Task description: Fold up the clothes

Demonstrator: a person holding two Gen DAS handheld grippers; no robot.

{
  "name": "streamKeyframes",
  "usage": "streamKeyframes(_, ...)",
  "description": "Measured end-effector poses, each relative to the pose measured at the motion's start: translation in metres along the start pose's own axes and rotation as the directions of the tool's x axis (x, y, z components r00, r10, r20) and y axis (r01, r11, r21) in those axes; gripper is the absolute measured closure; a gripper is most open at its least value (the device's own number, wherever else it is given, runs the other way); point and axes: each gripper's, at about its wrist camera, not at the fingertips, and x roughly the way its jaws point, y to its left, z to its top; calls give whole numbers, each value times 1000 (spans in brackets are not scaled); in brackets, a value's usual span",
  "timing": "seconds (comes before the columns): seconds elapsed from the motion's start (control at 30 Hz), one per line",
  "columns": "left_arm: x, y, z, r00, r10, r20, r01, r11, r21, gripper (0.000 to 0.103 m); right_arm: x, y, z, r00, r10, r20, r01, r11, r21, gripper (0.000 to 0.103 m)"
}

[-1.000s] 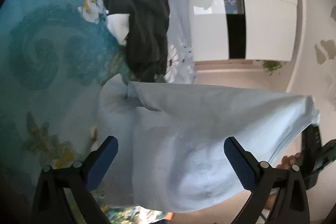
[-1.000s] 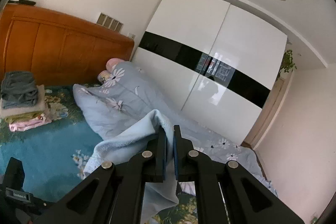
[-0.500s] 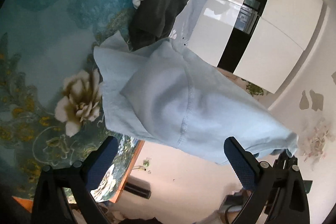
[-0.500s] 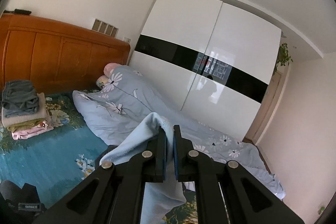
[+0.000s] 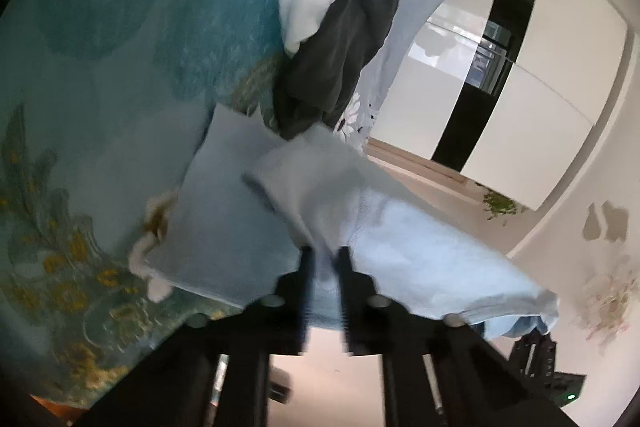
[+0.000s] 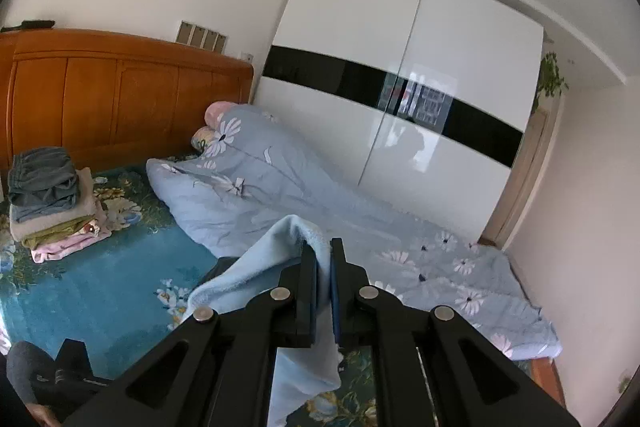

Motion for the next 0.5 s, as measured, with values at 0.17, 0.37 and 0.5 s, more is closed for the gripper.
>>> streamKeyframes(0.17, -22, -48, 5, 995, -13, 99, -2, 989, 145, 100, 1, -4, -3, 1000, -20, -13, 20, 1000, -7, 98)
streamKeyframes(0.37, -68, -137, 7, 973, -102, 206, 28, 942, 335, 101, -25, -20, 10, 998, -60, 33, 60, 998, -4, 98)
streamKeyframes(0.5, -115, -204, -9, 949, -192, 251, 45, 869, 493, 101, -60, -32, 23, 991, -88, 105, 89, 996, -1, 98)
